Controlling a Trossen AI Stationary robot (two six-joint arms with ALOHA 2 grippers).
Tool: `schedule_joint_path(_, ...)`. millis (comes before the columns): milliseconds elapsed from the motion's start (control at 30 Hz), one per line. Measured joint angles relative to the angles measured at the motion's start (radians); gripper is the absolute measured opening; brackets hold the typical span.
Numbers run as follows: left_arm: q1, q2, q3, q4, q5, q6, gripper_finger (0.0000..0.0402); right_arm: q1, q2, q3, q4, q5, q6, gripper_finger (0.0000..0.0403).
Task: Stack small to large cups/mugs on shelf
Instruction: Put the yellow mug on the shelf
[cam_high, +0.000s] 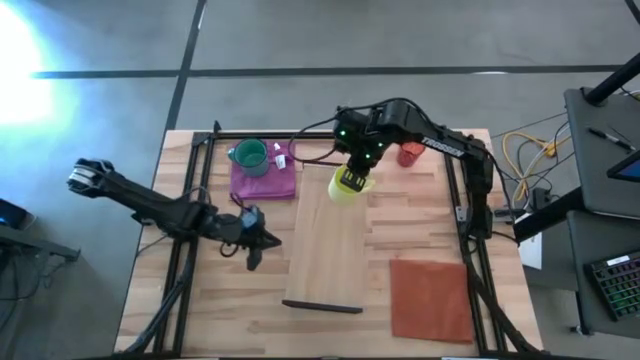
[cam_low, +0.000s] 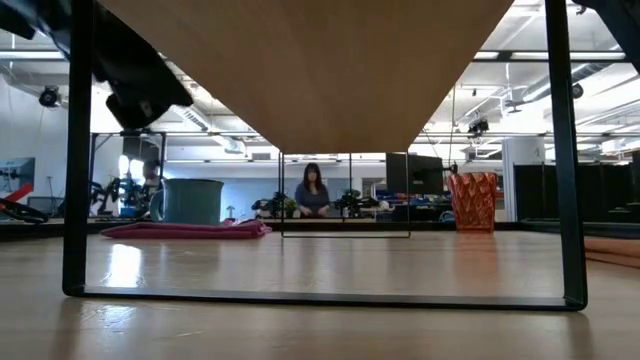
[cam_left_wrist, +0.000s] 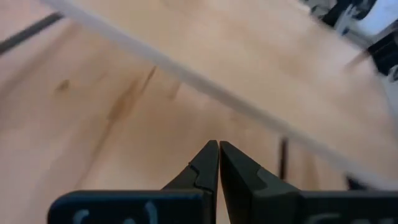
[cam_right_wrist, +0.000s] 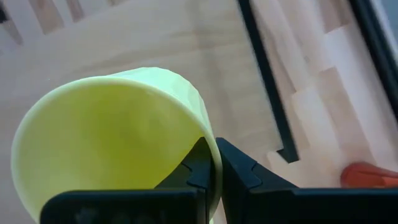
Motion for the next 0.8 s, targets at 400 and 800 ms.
schedule_joint_path(400,0.0,0.281,0.116,0.146,0.091,-0.004,0.0,0.004,-0.008,-0.043,0.0,-0.012,-0.076,0.0013)
schedule_joint_path(800,0.001,0.307,0.145,0.166,0.092,-0.027,0.0,0.004,-0.008,-0.077,0.018,-0.001,-0.109,0.0013)
